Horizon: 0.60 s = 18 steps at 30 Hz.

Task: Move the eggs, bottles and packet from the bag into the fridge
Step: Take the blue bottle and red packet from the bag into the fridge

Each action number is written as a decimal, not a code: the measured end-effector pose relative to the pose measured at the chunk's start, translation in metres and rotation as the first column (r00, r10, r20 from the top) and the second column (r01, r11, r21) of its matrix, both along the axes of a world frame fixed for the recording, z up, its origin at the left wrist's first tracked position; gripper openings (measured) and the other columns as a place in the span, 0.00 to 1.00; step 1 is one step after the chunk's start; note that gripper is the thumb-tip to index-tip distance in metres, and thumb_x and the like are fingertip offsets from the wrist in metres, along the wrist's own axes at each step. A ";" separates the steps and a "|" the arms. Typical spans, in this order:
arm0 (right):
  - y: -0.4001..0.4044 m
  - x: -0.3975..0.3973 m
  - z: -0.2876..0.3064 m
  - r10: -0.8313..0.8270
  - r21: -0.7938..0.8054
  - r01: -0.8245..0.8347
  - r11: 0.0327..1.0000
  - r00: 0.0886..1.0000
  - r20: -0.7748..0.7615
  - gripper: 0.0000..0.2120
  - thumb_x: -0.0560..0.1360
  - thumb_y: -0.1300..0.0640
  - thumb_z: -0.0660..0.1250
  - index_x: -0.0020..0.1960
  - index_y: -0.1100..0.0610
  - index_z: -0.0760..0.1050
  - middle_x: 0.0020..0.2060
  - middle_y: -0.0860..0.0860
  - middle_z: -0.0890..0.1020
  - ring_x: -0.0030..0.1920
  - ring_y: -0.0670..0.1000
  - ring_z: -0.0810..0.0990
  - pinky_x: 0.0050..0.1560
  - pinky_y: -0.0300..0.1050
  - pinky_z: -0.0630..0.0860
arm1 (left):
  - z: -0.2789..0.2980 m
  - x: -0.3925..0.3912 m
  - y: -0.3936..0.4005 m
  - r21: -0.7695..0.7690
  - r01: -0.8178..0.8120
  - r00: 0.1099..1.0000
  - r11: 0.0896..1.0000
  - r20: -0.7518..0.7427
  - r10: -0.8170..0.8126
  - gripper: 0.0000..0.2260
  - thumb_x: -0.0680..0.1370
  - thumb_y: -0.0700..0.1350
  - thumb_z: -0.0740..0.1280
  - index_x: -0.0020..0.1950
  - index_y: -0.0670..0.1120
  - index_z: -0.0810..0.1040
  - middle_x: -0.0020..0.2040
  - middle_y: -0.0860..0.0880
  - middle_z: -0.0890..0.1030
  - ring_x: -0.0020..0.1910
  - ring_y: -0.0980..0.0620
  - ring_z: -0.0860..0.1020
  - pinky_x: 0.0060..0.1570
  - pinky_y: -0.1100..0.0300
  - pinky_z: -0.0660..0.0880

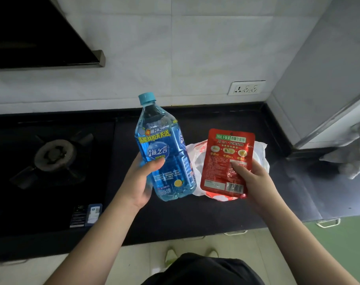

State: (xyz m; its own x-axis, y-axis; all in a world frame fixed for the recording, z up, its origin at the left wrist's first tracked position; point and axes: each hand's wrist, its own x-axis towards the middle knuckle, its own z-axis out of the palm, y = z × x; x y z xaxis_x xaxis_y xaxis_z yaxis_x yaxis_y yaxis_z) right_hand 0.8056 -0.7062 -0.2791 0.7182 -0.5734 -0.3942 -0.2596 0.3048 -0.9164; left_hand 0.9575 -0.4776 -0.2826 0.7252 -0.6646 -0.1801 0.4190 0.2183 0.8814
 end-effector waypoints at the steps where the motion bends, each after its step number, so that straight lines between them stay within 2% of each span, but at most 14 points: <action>1: 0.002 0.001 0.001 0.011 -0.015 -0.011 1.000 1.000 -0.001 0.16 0.76 0.52 0.68 0.62 0.54 0.74 0.53 0.52 0.84 0.51 0.56 0.84 0.53 0.59 0.80 | 0.001 -0.002 0.002 0.013 -0.005 1.000 1.000 0.005 0.005 0.38 0.63 0.56 0.79 0.67 0.42 0.72 0.60 0.42 0.79 0.60 0.40 0.78 0.57 0.46 0.76; 5: 0.005 0.004 0.003 0.065 -0.070 -0.065 0.995 0.998 -0.003 0.14 0.76 0.51 0.68 0.61 0.52 0.74 0.51 0.50 0.85 0.47 0.52 0.85 0.45 0.48 0.83 | 0.005 -0.015 0.010 0.059 -0.054 0.999 0.997 0.013 0.053 0.35 0.64 0.56 0.79 0.66 0.43 0.74 0.60 0.43 0.80 0.59 0.41 0.79 0.54 0.49 0.76; 8: 0.002 0.001 0.001 0.119 -0.065 -0.119 0.991 0.993 -0.007 0.16 0.76 0.51 0.68 0.62 0.51 0.74 0.51 0.50 0.85 0.48 0.52 0.85 0.49 0.52 0.82 | 0.008 -0.028 0.014 0.103 -0.108 0.993 0.989 0.048 0.103 0.27 0.66 0.52 0.77 0.62 0.46 0.77 0.57 0.45 0.82 0.58 0.43 0.80 0.52 0.50 0.77; 11: -0.005 -0.009 -0.003 0.145 -0.024 -0.145 0.989 0.989 -0.009 0.19 0.73 0.48 0.70 0.62 0.50 0.74 0.52 0.50 0.84 0.50 0.54 0.85 0.53 0.59 0.80 | 0.011 -0.047 0.013 0.132 -0.173 0.981 0.976 0.111 0.159 0.19 0.65 0.49 0.75 0.56 0.51 0.81 0.53 0.48 0.84 0.54 0.46 0.82 0.48 0.56 0.79; 14: -0.014 -0.022 -0.004 0.184 0.010 -0.184 0.983 0.983 0.005 0.21 0.72 0.48 0.71 0.63 0.50 0.74 0.53 0.51 0.84 0.51 0.56 0.84 0.52 0.62 0.79 | 0.015 -0.072 0.008 0.139 -0.281 0.951 0.950 0.177 0.255 0.21 0.63 0.48 0.77 0.56 0.49 0.80 0.53 0.47 0.84 0.53 0.46 0.83 0.47 0.57 0.78; 18: -0.020 -0.039 -0.005 0.271 -0.115 -0.271 0.956 0.962 -0.017 0.19 0.73 0.46 0.70 0.62 0.48 0.74 0.52 0.48 0.84 0.48 0.51 0.85 0.50 0.58 0.81 | 0.017 -0.104 0.002 0.148 -0.430 0.891 0.891 0.230 0.391 0.29 0.60 0.45 0.79 0.58 0.43 0.76 0.53 0.45 0.84 0.52 0.47 0.83 0.45 0.58 0.79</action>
